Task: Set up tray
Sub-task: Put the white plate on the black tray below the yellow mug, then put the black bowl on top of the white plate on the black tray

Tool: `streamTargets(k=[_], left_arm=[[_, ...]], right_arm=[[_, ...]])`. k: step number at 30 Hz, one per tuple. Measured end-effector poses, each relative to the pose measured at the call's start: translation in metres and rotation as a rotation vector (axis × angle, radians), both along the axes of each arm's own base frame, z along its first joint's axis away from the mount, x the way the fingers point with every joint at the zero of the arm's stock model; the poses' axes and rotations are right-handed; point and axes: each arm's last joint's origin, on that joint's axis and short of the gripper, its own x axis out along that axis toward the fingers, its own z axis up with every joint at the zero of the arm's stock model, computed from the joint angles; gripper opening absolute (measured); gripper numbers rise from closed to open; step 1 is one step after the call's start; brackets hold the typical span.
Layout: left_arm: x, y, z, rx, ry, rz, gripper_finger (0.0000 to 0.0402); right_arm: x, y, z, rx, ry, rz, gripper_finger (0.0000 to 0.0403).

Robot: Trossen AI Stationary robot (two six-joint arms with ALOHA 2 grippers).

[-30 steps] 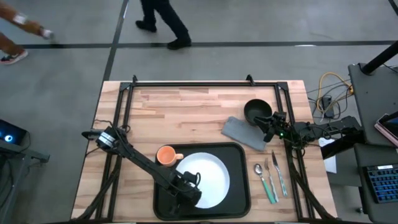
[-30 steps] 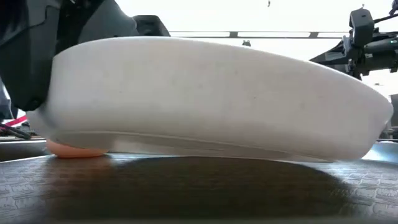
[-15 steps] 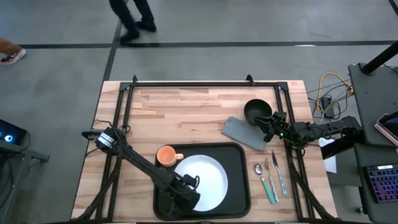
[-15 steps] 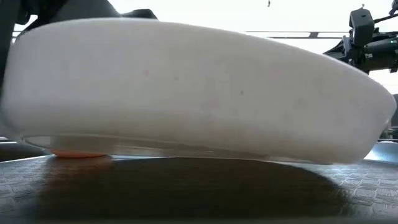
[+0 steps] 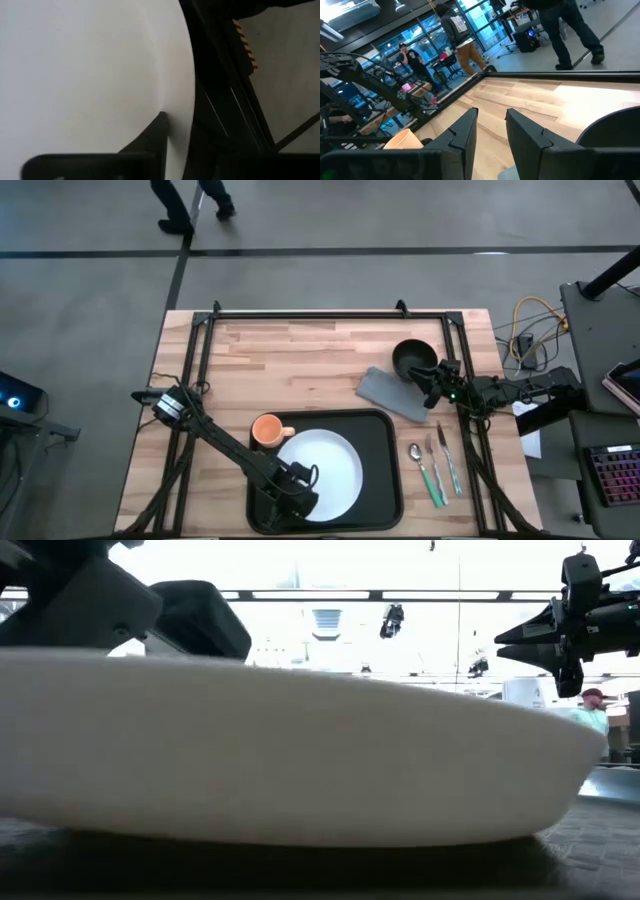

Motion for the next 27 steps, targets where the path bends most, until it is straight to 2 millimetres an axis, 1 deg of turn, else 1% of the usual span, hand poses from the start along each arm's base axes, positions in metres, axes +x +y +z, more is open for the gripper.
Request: streamTargets(k=[9, 12, 16, 21, 27], left_arm=[[-0.001, 0.001, -0.001, 0.006, 0.012, 0.008, 0.0165], [0.000, 0.001, 0.005, 0.007, 0.028, 0.044, 0.0192], [0.001, 0.001, 0.025, -0.007, -0.005, 0.058, 0.0198], [-0.002, 0.005, 0.045, 0.013, -0.083, 0.087, 0.0182], [-0.005, 0.019, 0.075, 0.038, -0.198, 0.193, 0.0170]], right_arm=[[0.000, 0.000, 0.000, 0.000, -0.001, 0.000, 0.0096], [0.000, 0.000, 0.000, 0.000, 0.000, 0.000, 0.0096], [0.000, 0.000, 0.000, 0.000, -0.001, 0.001, 0.0096], [0.000, 0.000, 0.000, 0.000, -0.001, 0.001, 0.0096], [0.000, 0.000, 0.000, 0.000, 0.000, 0.001, 0.0096]])
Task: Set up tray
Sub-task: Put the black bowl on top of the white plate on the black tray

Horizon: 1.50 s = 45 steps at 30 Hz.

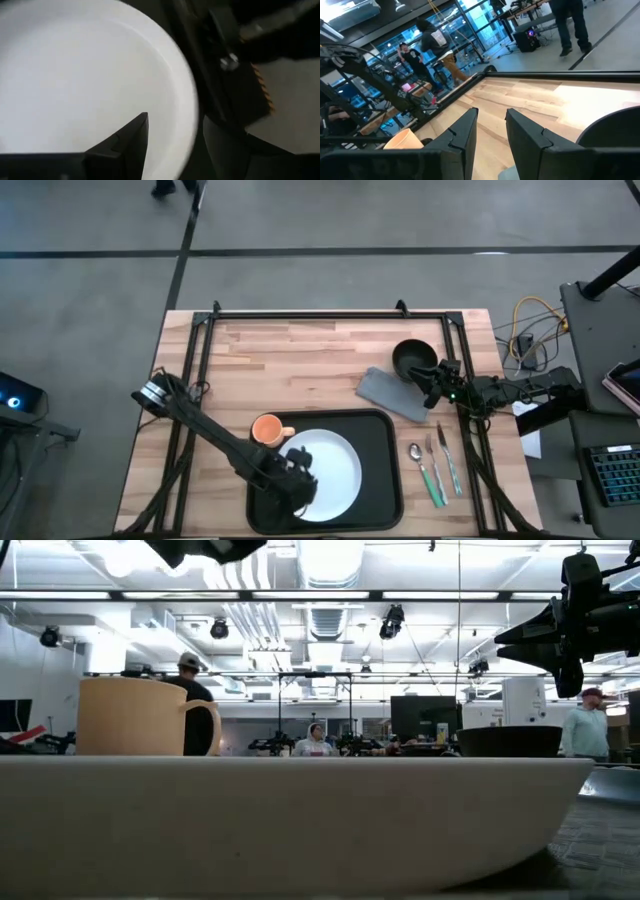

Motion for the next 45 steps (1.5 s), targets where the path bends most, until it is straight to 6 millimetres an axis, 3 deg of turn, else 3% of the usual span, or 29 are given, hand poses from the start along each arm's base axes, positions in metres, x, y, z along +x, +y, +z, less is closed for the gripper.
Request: streamTargets(k=[13, 22, 26, 32, 40, 45], left_arm=[[-0.008, 0.064, 0.069, 0.229, -0.377, 0.487, 0.0169], [-0.023, 0.111, 0.099, 0.114, -0.720, 0.663, 0.0169], [-0.039, 0.139, 0.092, 0.062, -0.899, 0.725, 0.0169], [-0.078, 0.176, 0.069, 0.038, -0.977, 0.802, 0.0169], [-0.129, 0.204, 0.035, 0.032, -0.997, 0.858, 0.0169], [-0.162, 0.214, 0.016, -0.065, -1.032, 0.748, 0.0164]], right_arm=[[0.000, 0.000, 0.000, 0.000, 0.000, 0.000, 0.0096], [0.000, 0.000, 0.000, 0.000, 0.000, 0.000, 0.0096], [0.000, 0.000, 0.000, 0.000, 0.000, 0.000, 0.0096], [0.000, 0.000, 0.000, -0.001, 0.000, -0.001, 0.0096], [0.000, 0.000, 0.000, -0.002, 0.001, -0.001, 0.0096], [0.000, 0.000, 0.000, -0.001, 0.000, -0.002, 0.0096]])
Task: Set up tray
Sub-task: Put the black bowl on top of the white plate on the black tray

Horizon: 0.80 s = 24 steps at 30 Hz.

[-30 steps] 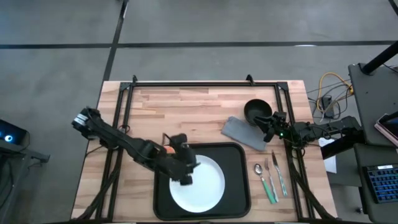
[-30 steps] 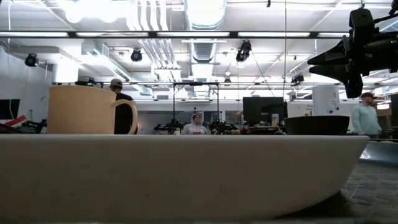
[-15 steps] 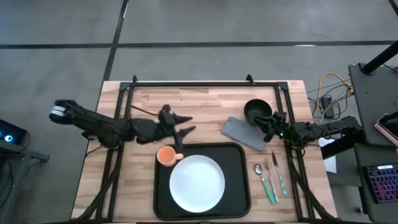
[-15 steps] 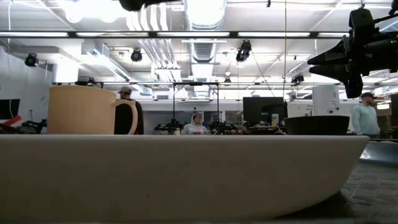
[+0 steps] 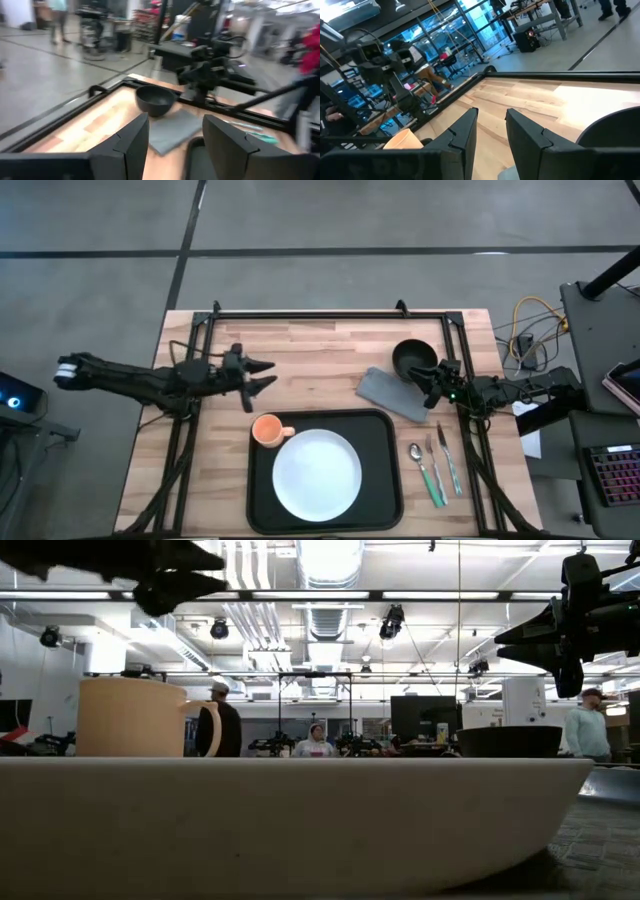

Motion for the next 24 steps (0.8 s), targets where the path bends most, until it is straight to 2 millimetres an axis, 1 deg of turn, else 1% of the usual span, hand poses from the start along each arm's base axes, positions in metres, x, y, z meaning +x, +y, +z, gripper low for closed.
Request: streamTargets(k=[6, 10, 15, 18, 20, 24], left_arm=[[-0.038, 0.005, -0.028, 0.002, -0.083, -0.007, 0.0143], [-0.053, 0.006, -0.054, -0.009, -0.107, -0.007, 0.0134], [-0.061, 0.006, -0.079, -0.071, -0.133, -0.012, 0.0132], [-0.064, 0.006, -0.081, -0.066, -0.161, -0.012, 0.0132], [-0.065, 0.006, -0.082, -0.022, -0.163, -0.009, 0.0132], [-0.065, 0.006, -0.085, 0.027, -0.142, -0.004, 0.0132]], right_arm=[[0.000, 0.000, 0.000, -0.017, 0.011, -0.017, 0.0096], [-0.001, -0.002, 0.000, -0.015, 0.011, -0.073, 0.0096], [-0.001, -0.002, 0.000, -0.012, 0.010, -0.086, 0.0096], [-0.001, -0.002, 0.000, -0.010, 0.008, -0.085, 0.0096], [-0.001, -0.002, 0.000, -0.019, 0.013, -0.086, 0.0098], [-0.001, -0.002, 0.003, -0.024, -0.010, -0.086, 0.0123]])
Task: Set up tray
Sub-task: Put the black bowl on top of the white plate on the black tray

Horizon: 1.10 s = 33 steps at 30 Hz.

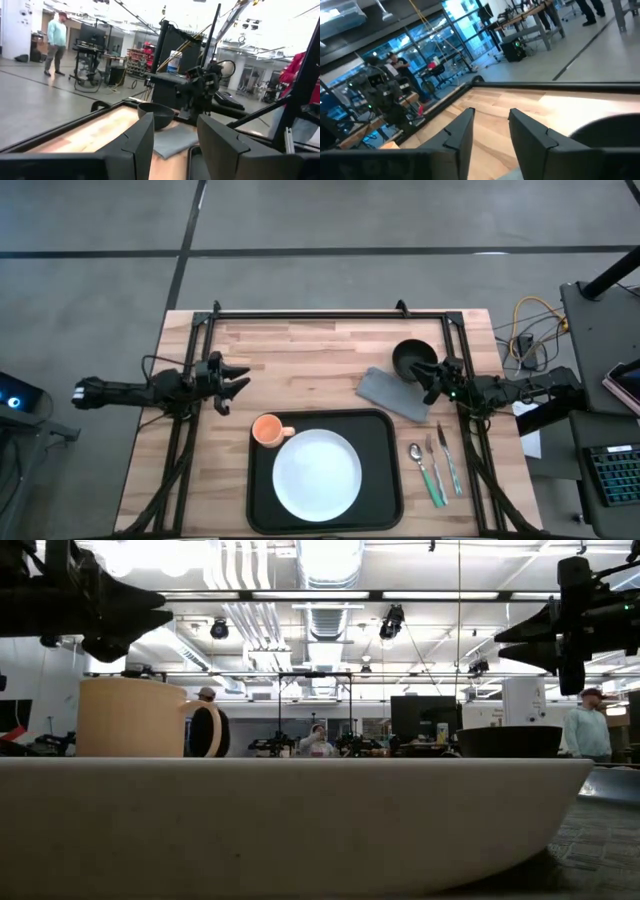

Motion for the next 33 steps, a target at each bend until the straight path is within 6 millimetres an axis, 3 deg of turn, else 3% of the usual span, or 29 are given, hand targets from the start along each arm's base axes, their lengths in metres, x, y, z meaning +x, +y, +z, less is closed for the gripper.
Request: streamTargets(k=[5, 12, 24, 33], left_arm=[[0.001, 0.000, -0.005, 0.046, 0.039, 0.013, 0.0108], [0.001, 0.000, -0.015, 0.040, 0.148, 0.002, 0.0008], [0.001, 0.001, -0.017, 0.012, 0.158, 0.024, 0.0000], [0.001, 0.001, -0.017, 0.011, 0.157, 0.025, 0.0000]], right_arm=[[0.000, 0.000, 0.007, -0.060, -0.011, 0.003, 0.0176], [0.000, 0.000, 0.036, -0.171, 0.094, 0.004, 0.0233], [0.024, 0.005, 0.099, -0.220, 0.540, 0.028, 0.0238], [0.044, 0.007, 0.113, -0.112, 0.729, -0.001, 0.0238]])
